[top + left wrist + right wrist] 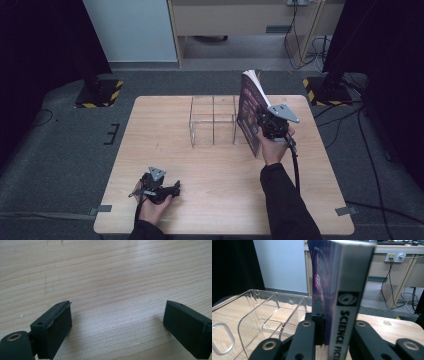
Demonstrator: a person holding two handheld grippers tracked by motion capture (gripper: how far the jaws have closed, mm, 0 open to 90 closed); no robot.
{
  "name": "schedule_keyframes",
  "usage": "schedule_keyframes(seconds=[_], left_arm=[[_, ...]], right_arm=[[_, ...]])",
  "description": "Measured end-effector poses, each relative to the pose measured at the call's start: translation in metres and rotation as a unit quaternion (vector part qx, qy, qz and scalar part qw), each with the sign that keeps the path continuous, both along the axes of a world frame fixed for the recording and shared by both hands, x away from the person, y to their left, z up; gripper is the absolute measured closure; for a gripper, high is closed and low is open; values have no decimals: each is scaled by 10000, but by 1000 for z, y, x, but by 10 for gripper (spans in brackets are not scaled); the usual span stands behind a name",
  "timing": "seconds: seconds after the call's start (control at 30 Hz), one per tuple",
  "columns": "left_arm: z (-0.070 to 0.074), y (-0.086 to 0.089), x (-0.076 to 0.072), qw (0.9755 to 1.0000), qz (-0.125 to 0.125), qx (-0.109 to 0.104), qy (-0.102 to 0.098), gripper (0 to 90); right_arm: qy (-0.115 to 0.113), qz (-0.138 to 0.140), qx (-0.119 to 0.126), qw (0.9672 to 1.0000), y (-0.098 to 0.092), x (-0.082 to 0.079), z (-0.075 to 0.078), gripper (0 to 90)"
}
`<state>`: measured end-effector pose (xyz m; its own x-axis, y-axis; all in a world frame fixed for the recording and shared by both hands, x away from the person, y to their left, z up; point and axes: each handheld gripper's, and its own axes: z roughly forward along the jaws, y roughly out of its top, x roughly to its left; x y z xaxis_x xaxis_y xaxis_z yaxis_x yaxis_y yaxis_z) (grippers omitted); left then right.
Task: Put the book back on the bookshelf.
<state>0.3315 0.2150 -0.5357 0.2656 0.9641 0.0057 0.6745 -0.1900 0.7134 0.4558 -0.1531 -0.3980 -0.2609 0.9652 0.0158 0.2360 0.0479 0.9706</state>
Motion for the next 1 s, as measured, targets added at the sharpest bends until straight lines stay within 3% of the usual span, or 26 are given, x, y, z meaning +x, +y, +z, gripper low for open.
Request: schedule_keyframes(seconds=[0.47,0.77,0.9,1.0], left_arm=[[0,0,0,10000,0,1,0,75],[0,0,0,10000,-1,2,1,74],[0,0,0,10000,0,1,1,74],[0,0,0,10000,0,1,1,74]], right_arm=[[112,114,6,9999,-9,1,-4,615],[10,197,187,9996,-14,-5,-2,392],[159,425,256,9986,-20,-12,-1,295],[397,674,190,9968,-24,-19,-5,229]])
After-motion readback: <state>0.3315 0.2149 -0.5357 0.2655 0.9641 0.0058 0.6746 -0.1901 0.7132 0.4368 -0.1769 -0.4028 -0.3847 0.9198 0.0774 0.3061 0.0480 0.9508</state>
